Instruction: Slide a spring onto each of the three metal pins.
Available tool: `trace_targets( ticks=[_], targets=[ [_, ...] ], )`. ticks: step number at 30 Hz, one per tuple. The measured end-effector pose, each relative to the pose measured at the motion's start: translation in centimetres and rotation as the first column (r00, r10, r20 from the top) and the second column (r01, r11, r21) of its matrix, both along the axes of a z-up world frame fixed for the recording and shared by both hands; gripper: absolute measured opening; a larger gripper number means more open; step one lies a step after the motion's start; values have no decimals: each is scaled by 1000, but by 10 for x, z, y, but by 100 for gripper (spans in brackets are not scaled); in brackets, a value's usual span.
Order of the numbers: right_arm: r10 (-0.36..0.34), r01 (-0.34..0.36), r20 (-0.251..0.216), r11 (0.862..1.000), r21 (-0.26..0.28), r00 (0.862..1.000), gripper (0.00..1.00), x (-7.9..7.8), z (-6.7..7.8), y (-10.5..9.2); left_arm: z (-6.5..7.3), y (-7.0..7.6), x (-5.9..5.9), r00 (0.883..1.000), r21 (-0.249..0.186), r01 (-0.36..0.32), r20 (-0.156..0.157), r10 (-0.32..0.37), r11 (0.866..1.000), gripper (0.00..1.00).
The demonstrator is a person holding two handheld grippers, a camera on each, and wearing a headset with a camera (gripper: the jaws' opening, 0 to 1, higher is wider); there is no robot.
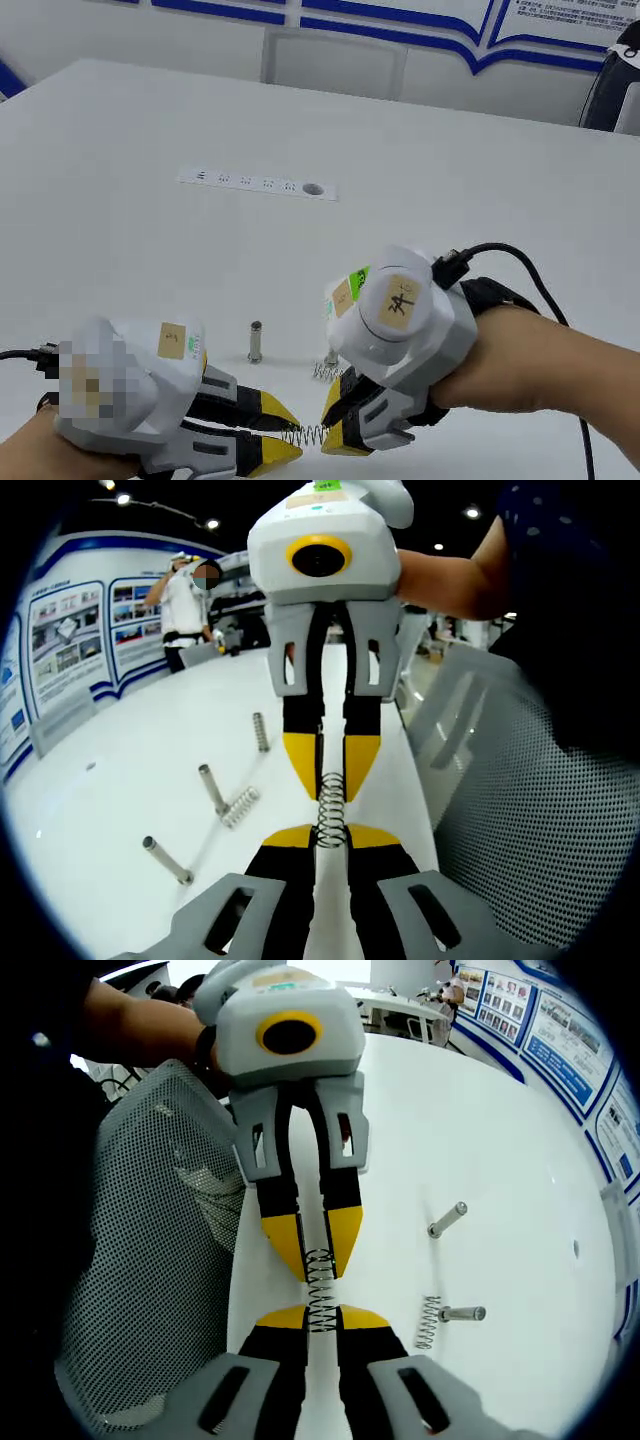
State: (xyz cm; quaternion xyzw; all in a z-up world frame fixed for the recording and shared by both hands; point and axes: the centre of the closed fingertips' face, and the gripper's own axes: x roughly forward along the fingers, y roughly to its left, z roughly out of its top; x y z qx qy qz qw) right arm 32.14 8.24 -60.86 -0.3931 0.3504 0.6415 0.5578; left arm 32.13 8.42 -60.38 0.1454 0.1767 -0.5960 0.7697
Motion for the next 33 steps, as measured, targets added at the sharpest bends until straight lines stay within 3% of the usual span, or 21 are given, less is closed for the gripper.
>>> trace_targets(
  ticks=[12, 17, 22, 33],
  targets=[
    [-53, 54, -32, 998, 22, 998, 15, 4, -4, -8, 9, -1, -1, 1000, -34, 6, 9, -5, 999, 10],
    [-98, 104, -78, 992, 71, 992, 15, 1, -2, -9, 12, -2, 0, 1000, -50, 2, 8, -1, 999, 10],
    [-109, 116, -84, 989, 88, 990, 13, 1, -3, -13, 11, -4, -1, 1000, -52, 10, 4, -10, 999, 10],
    [-116, 126, -81, 983, 135, 990, 12, 1, 18, -6, 10, -3, 0, 1000, -56, 3, -8, -4, 998, 10]
  ],
)
